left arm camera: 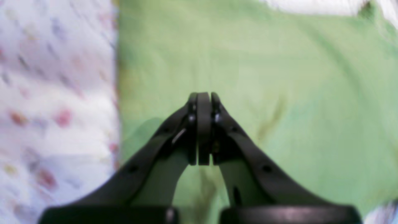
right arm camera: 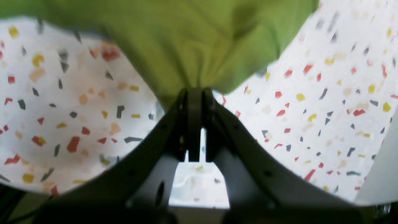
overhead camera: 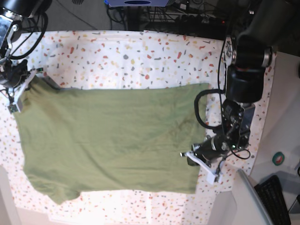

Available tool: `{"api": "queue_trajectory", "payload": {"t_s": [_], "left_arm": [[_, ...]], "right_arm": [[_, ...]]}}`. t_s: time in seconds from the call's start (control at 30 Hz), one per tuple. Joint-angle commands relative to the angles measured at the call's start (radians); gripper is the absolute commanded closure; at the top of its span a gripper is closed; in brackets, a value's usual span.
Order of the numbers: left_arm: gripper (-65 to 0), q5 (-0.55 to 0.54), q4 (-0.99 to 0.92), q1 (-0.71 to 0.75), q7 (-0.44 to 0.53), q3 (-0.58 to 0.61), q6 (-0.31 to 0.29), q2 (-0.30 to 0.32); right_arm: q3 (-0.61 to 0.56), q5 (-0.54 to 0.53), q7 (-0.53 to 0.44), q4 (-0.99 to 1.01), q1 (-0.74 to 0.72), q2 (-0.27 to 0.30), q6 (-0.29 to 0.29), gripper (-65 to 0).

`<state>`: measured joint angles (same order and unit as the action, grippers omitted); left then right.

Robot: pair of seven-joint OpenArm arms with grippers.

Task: Layout the t-shirt on the table in an organized manner, then fold the t-shirt properly
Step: 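Release the left gripper and move it along the shirt edge, then grasp the shirt edge with the left gripper and pull it outward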

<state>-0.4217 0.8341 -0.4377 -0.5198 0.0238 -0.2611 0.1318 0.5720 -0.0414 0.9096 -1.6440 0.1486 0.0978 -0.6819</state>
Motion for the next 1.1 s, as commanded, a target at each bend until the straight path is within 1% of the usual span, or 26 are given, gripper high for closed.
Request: {"api": "queue_trajectory", "payload": {"t_s": [0.0, 0.1, 0.2, 0.37, 0.47, 0.57, 0.67, 0.8, 0.9, 0.93, 0.97, 1.0, 1.07], "left_arm": [[0.0, 0.014, 0.018, -0.01, 0.005, 0.012, -0.007, -0.011], [0.0, 0.091, -0.012, 0.006, 0.022, 0.015, -0.007, -0.022], [0.0, 0.126, -0.078, 0.018, 0.115, 0.015, -0.007, -0.014], [0.0, 0.128, -0.264, -0.033, 0.231, 0.028, -0.007, 0.002], [0.0, 0.128, -0.376, -0.082, 0.336, 0.028, -0.007, 0.006], [0.0, 0.128, -0.457, -0.137, 0.409, 0.028, -0.007, 0.007], [0.0, 0.128, -0.505, -0.192, 0.441, 0.028, -0.007, 0.009], [0.0, 0.128, -0.517, -0.241, 0.478, 0.028, -0.007, 0.009], [0.0, 0.12, -0.508, -0.266, 0.471, 0.026, -0.007, 0.016], [0.0, 0.117, -0.502, -0.267, 0.453, 0.026, -0.007, 0.013], [0.0, 0.117, -0.474, -0.263, 0.405, 0.024, -0.007, 0.013], [0.0, 0.116, -0.419, -0.246, 0.324, 0.017, -0.008, 0.013], [0.0, 0.094, -0.246, -0.152, 0.149, 0.015, -0.008, 0.012]], "right_arm": [[0.003, -0.004, -0.013, -0.02, -0.01, 0.013, -0.002, 0.0], [0.003, -0.004, -0.013, -0.02, -0.01, 0.013, -0.002, 0.0], [0.003, -0.004, -0.013, -0.02, -0.01, 0.013, -0.002, 0.0], [0.004, -0.004, -0.013, -0.02, -0.007, 0.013, -0.002, 0.0], [0.004, -0.004, -0.013, -0.02, -0.007, 0.012, -0.002, 0.0], [0.004, -0.004, -0.013, -0.019, -0.007, 0.009, -0.002, 0.0], [0.004, -0.004, -0.013, -0.014, -0.008, 0.007, -0.002, 0.0], [0.004, -0.004, -0.013, -0.012, -0.011, 0.007, 0.0, 0.0], [0.004, -0.004, -0.013, -0.012, -0.013, 0.009, 0.0, 0.0], [0.004, -0.004, -0.013, -0.011, -0.013, 0.009, 0.0, 0.0], [0.004, -0.004, -0.013, -0.011, -0.014, 0.009, 0.0, 0.0], [0.004, -0.004, -0.013, -0.011, -0.014, 0.01, 0.0, 0.0], [0.004, -0.004, -0.013, -0.011, -0.014, 0.012, 0.0, 0.0]]}}
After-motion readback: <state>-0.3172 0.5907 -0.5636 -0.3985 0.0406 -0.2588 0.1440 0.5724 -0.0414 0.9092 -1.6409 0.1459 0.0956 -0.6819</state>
